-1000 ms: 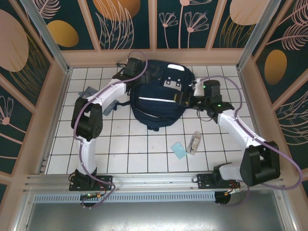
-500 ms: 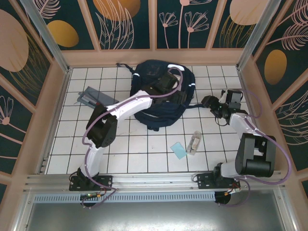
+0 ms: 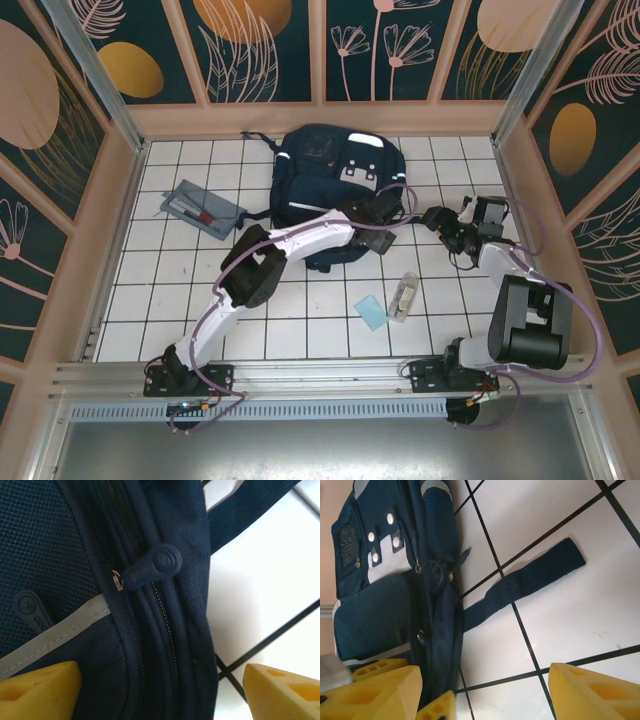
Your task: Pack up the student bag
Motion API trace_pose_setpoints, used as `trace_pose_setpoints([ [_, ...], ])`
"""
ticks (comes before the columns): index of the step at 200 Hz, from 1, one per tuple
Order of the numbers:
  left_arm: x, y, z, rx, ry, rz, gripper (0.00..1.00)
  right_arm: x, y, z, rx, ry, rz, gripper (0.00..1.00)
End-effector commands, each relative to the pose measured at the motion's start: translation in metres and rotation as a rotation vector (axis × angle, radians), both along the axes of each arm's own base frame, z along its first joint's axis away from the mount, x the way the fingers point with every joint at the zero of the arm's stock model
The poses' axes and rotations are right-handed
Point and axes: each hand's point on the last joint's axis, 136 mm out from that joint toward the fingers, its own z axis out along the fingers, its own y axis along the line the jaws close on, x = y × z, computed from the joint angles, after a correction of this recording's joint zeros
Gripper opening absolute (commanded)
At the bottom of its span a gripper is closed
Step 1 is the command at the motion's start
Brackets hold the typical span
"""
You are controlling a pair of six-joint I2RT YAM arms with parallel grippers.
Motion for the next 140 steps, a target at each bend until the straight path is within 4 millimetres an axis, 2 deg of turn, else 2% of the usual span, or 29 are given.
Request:
trace_pose_setpoints([
  [1, -0.009, 0.042, -0.044, 0.238, 0.04, 0.012, 0.84, 0.002, 0.001, 0.005, 0.025, -0.027, 0.002, 0.68],
  [10, -0.007, 0.05, -0.048, 0.267, 0.021, 0.031, 0.8, 0.002, 0.002, 0.006, 0.026, -0.03, 0.003, 0.68],
  [16, -0.006, 0.052, -0.048, 0.278, 0.008, 0.037, 0.72, 0.002, 0.002, 0.006, 0.028, -0.03, 0.004, 0.68],
  [24, -0.003, 0.054, -0.046, 0.288, -0.008, 0.045, 0.53, 0.001, 0.002, 0.007, 0.028, -0.031, 0.003, 0.68],
  [38, 0.001, 0.052, -0.032, 0.272, -0.037, 0.052, 0.18, 0.001, 0.003, 0.006, 0.033, -0.031, 0.004, 0.68],
  [41, 0.002, 0.052, -0.028, 0.264, -0.043, 0.051, 0.13, 0.001, 0.003, 0.006, 0.036, -0.03, 0.005, 0.68],
  [45, 0.003, 0.05, -0.022, 0.249, -0.051, 0.049, 0.0, 0.001, 0.003, 0.006, 0.04, -0.032, 0.005, 0.67],
  [62, 0.005, 0.039, 0.014, 0.149, -0.086, 0.035, 0.0, 0.002, 0.009, 0.009, 0.085, -0.053, 0.018, 0.64],
  [77, 0.006, 0.032, 0.057, 0.022, -0.111, 0.028, 0.0, 0.004, 0.015, 0.012, 0.128, -0.08, 0.029, 0.58],
  [100, 0.011, 0.033, 0.109, -0.149, -0.116, 0.034, 0.0, 0.009, 0.027, 0.015, 0.185, -0.123, 0.046, 0.5],
  [122, 0.019, 0.042, 0.13, -0.236, -0.087, 0.057, 0.0, 0.012, 0.043, 0.019, 0.236, -0.174, 0.072, 0.39],
  [140, 0.023, 0.047, 0.139, -0.278, -0.075, 0.07, 0.0, 0.016, 0.061, 0.024, 0.267, -0.205, 0.116, 0.38],
])
